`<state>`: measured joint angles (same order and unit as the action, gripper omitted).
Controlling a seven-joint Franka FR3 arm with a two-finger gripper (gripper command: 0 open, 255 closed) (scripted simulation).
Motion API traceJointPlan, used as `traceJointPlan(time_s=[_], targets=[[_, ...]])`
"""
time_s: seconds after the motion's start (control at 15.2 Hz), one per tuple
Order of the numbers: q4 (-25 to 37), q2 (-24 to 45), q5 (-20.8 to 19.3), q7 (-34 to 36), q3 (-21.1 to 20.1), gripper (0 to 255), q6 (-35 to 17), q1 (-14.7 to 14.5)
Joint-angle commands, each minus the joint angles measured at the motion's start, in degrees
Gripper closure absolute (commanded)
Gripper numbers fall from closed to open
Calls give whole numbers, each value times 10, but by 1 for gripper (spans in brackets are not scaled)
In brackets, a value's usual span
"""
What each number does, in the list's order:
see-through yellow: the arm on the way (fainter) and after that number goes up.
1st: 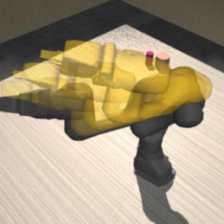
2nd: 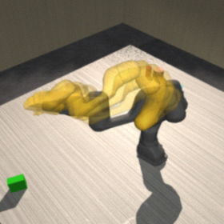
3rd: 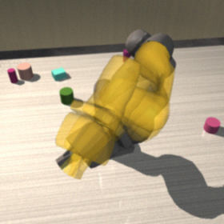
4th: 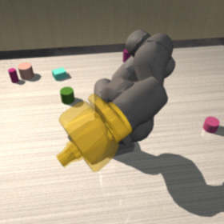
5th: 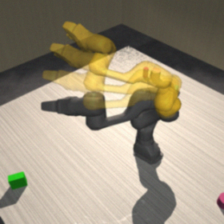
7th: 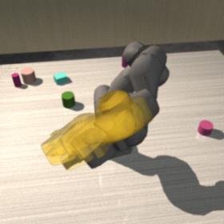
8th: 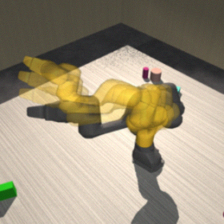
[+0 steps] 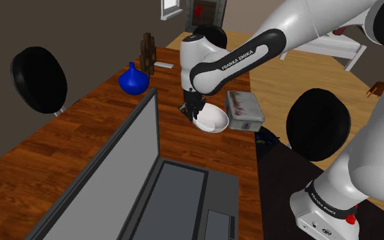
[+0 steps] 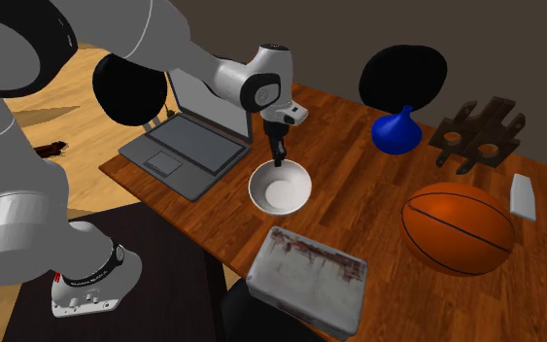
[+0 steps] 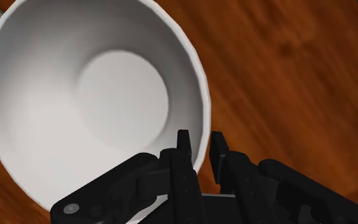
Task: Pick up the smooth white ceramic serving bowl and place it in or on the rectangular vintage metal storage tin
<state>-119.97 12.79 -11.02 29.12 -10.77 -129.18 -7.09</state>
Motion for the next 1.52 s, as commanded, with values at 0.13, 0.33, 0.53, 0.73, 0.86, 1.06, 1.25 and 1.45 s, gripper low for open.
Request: traceJointPlan(time_s=[0.13,0.33,0.53,0.73,0.86,1.06,1.25,1.45], targets=[[10,-19,8,-6,-3,255,28,0],[18,-32,13,-11,-4,255,48,1],[28,-43,18,-16,-5,255,69,1],[38,-54,22,-21,-6,255,90,2],[46,-61,25,-23,-6,255,104,2],[59,-70,29,-27,-7,255,125,2],[72,-78,32,-31,-7,255,147,2],[70,-91,35,-46,-1,255,154,9]])
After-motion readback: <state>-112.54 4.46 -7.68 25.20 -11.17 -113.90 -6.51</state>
